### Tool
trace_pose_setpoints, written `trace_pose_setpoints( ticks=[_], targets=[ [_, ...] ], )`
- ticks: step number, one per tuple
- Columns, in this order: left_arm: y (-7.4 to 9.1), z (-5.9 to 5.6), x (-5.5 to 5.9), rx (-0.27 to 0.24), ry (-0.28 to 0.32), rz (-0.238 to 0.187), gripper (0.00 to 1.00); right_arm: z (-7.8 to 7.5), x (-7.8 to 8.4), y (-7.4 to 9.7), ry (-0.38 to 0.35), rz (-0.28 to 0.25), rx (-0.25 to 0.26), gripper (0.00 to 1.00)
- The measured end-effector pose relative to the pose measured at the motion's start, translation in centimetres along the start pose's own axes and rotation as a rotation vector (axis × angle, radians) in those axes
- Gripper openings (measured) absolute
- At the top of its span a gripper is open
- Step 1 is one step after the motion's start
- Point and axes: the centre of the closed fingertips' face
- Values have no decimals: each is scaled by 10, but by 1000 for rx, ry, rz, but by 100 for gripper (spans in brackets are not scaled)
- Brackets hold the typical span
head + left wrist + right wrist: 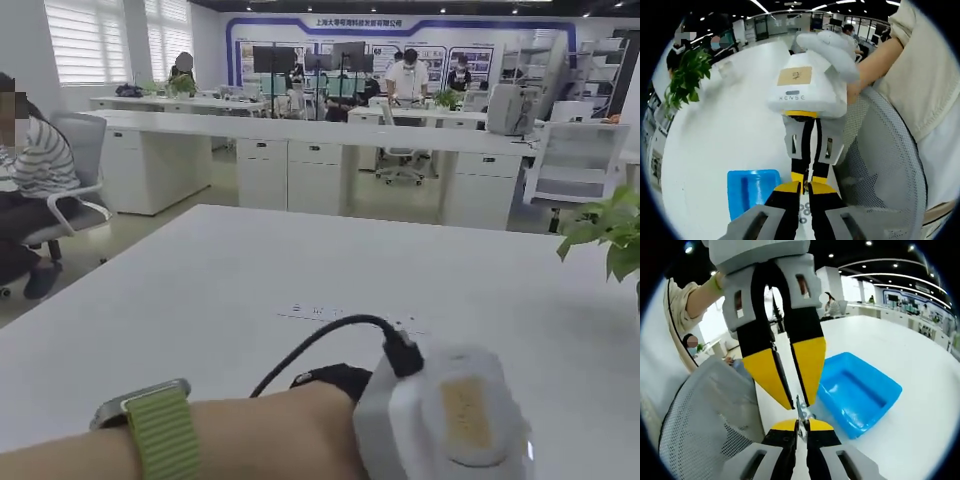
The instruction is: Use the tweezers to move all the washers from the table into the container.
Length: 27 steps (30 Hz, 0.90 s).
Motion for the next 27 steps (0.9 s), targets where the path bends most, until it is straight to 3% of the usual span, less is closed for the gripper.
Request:
trace_pose_setpoints(
  ticks=[2,6,7,12,15,18,24,27],
  targets=[
    [4,0,-4,-7,55,-88,4,-1,0,0,-59,-22,-10,2],
    [5,-4,3,-42,138,-196,15,-4,1,1,-114,-40,-17,2],
    [4,-6,5,-41,148,-204,15,-4,1,1,-119,-42,-20,2],
    [4,-14,21,-80,308,-361,25,-5,0,0,-172,-75,-24,2],
    [6,-16,33,-119,363,-410,29,-5,-3,1,-197,-97,-22,2],
    [14,-16,42,-173,418,-481,34,-7,-6,4,-219,-113,-13,2],
    [35,-19,74,-266,602,-622,51,-12,-17,14,-239,-141,5,3],
    [47,-18,83,-327,638,-680,60,-13,-24,19,-247,-161,8,3]
  ],
)
Point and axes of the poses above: the centre of the closed fingertips' face, and the gripper's own axes: y roughly backward along the fingers, z roughly to its left, x roughly out of its underside, and after that the axes turned 13 degrees about y, right-handed
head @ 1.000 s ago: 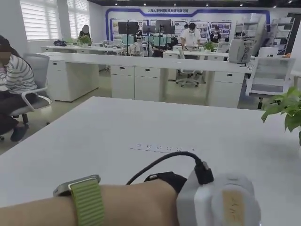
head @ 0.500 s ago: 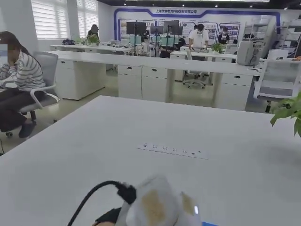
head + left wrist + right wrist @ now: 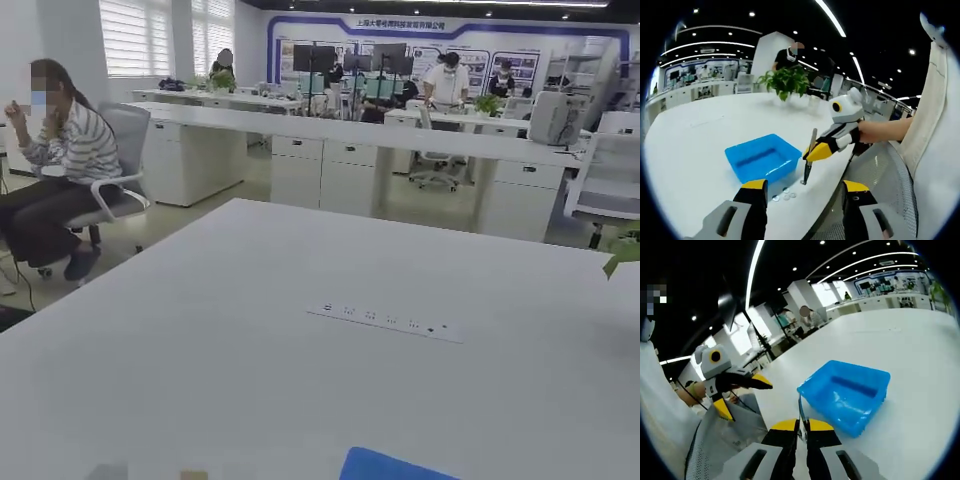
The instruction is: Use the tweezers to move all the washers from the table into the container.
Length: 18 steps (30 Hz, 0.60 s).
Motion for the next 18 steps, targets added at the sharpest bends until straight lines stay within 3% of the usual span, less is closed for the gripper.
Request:
trace_pose_setpoints(
  ticks=[1,5,10,12,18],
  targets=[
    [5,1,-3,-7,14,-42,62,0,-2,1,0,-4,-1,3],
    [19,5,-8,-50,16,-132,69,0,-10,7,11,-7,5,3],
    [32,14,-31,-111,32,-297,88,-2,-24,13,14,-32,7,3],
    [35,18,-36,-143,17,-333,94,-3,-29,15,22,-39,9,3],
    [37,26,-40,-217,-23,-353,98,-8,-42,17,37,-41,12,3]
  ],
)
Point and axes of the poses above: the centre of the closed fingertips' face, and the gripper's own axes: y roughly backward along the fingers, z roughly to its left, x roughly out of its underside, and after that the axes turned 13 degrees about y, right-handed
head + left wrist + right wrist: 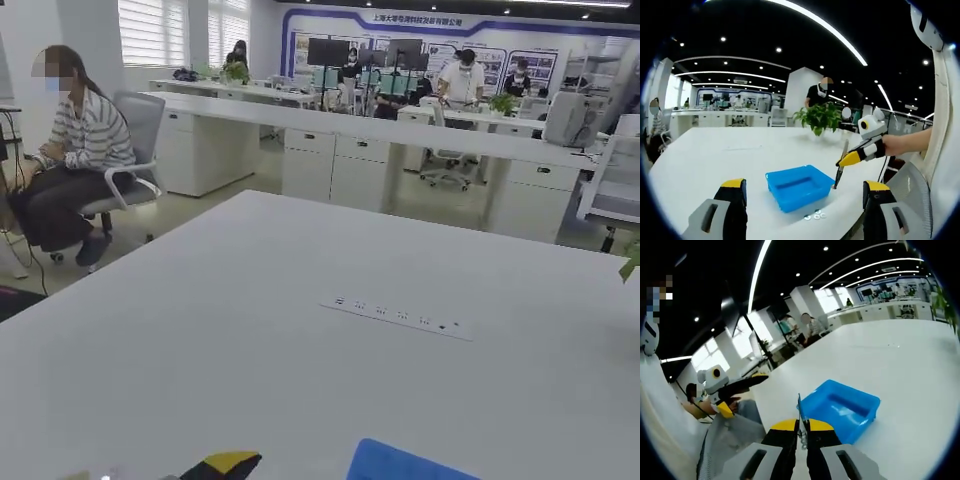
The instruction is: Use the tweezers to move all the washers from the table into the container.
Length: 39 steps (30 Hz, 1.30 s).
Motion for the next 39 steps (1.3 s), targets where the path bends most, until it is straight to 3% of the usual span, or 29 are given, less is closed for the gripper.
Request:
trace_pose_setpoints(
  ticks=[4,12,20,24,33,39],
  targets=[
    [1,6,1,-47,-50,-2,98,-8,-8,0,5,1,6,3],
    [2,11,-3,-69,-57,-28,98,-26,-12,-3,-3,34,30,3],
    [-1,6,4,-73,-145,12,97,-50,-5,-9,-58,92,71,3],
    [-2,7,6,-67,-139,25,98,-59,-1,-11,-67,126,100,3],
    [1,10,6,-78,-113,24,95,-73,10,-23,13,207,142,3],
    [4,12,1,-84,-94,-3,93,-76,13,-32,38,215,147,3]
  ],
)
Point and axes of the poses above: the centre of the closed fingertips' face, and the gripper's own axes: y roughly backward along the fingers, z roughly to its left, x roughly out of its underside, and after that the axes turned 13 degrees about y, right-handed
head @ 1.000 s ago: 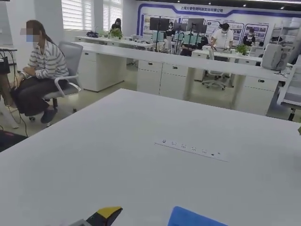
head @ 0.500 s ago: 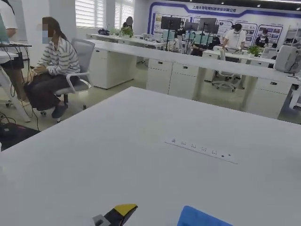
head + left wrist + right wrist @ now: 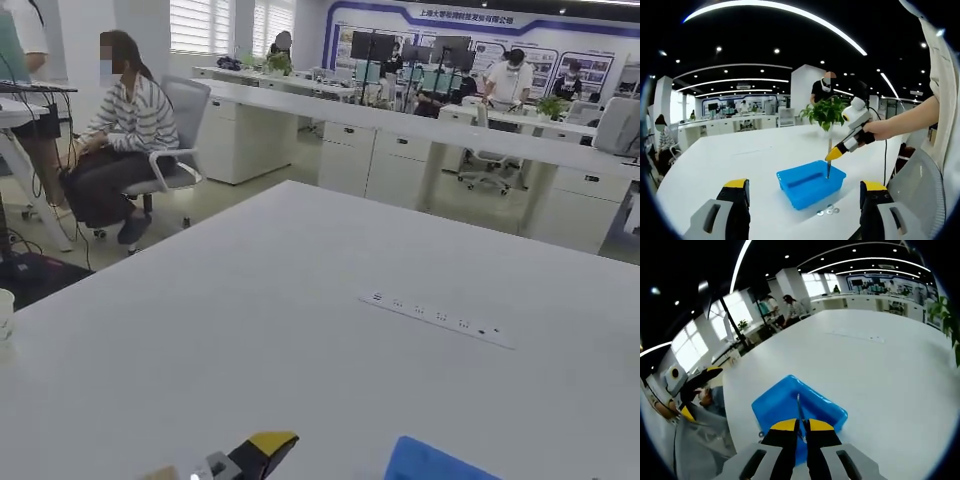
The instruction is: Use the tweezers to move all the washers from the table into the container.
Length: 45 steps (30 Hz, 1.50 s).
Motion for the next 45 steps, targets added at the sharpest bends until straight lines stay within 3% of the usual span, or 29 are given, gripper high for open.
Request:
trace_pose_setpoints(
  ticks=[8,17,25,29,35,39,45],
  targets=[
    [2,5,-3,-6,54,-18,90,1,10,-11,39,25,33,3],
    [0,2,0,3,34,-2,89,-6,17,-15,77,25,67,3],
    [0,1,1,5,33,1,89,-6,13,-12,110,-5,92,3],
    [0,2,2,4,38,5,88,-1,3,-4,123,-48,102,3],
    [0,1,4,9,28,16,87,13,-7,6,128,-80,66,1],
    [0,0,6,14,26,22,87,20,-5,8,206,-38,55,0],
    [0,0,8,16,21,34,85,49,-12,16,282,-10,-29,0]
  ],
)
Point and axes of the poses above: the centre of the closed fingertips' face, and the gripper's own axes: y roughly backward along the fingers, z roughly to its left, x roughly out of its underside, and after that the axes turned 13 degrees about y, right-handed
